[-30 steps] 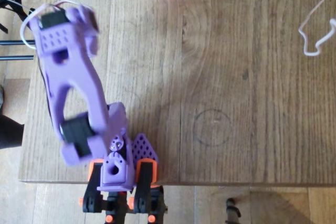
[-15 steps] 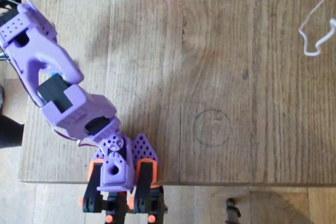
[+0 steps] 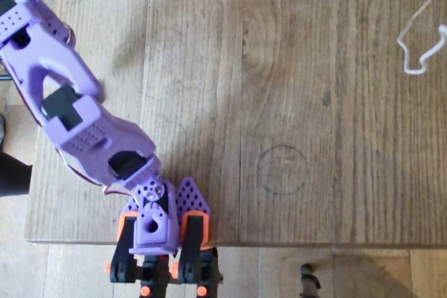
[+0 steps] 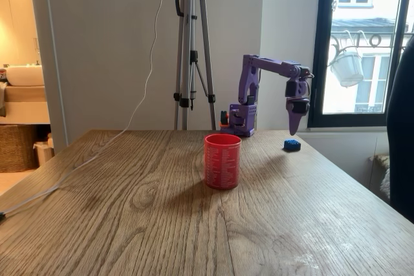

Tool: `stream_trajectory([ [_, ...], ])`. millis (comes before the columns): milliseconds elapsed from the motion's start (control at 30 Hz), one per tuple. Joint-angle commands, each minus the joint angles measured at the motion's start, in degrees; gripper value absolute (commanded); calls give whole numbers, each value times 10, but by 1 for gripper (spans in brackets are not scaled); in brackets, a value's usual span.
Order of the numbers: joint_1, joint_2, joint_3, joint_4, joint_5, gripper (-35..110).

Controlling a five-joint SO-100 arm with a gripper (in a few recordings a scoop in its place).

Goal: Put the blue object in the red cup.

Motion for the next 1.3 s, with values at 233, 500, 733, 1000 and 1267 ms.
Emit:
stream_trajectory([
  [233,-20,-47,-91,46,-9,1],
  [500,-62,-89,-111,113,-47,1],
  [733,-71,-91,-125,113,-56,1],
  [1000,-76,-91,-126,108,-107,12],
  [1267,-72,-90,-84,118,-207,54],
])
